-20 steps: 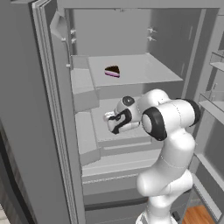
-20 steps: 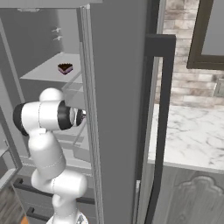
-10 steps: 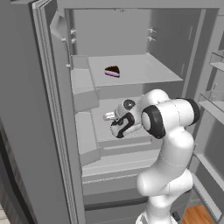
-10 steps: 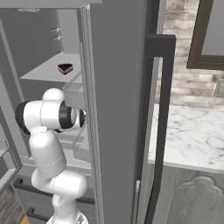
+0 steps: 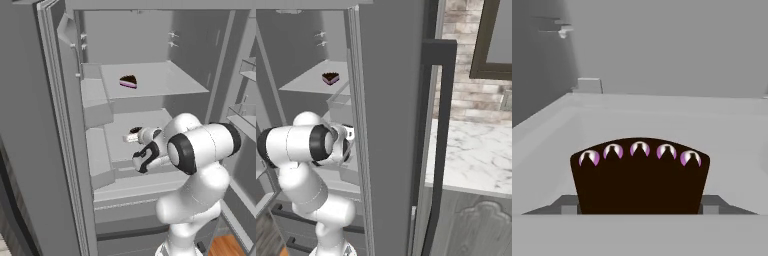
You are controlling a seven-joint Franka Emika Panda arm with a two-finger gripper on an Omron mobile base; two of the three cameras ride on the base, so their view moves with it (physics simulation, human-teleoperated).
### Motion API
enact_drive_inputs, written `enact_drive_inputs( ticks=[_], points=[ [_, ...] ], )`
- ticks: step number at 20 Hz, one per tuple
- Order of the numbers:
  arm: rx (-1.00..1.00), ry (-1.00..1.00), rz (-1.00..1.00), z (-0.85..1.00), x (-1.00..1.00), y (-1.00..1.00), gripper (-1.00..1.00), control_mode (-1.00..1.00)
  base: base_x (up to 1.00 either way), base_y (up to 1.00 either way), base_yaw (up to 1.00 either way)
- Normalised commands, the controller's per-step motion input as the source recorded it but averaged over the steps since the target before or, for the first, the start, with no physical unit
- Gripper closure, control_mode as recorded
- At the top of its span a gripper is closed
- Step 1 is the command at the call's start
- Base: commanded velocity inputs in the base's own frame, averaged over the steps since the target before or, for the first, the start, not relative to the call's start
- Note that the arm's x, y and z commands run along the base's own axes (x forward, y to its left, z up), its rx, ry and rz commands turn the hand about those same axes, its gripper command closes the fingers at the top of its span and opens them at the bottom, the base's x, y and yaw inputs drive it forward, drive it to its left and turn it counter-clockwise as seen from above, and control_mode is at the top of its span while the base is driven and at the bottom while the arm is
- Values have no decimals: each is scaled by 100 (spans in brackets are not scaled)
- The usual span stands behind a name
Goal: Take the cakes from the fridge and place them on the empty tray on the dining counter.
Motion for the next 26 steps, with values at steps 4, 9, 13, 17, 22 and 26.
enact_drive_inputs(
  ticks=[4, 9, 13, 17, 22, 26],
  points=[
    [0, -12, 0, 99, -34, 0, 100, -100, 0, 0, 0],
    [1, 2, 0, 95, -44, 0, 100, -100, 0, 0, 0],
    [0, 15, 0, 94, -46, -4, 100, -100, 0, 0, 0],
    [0, 13, 0, 100, -49, -5, 100, -100, 0, 0, 0],
    [-1, 23, -4, 57, -66, -20, 100, -100, 0, 0, 0],
    [-4, 30, -7, 39, -75, -12, 100, -100, 0, 0, 0]
  ],
)
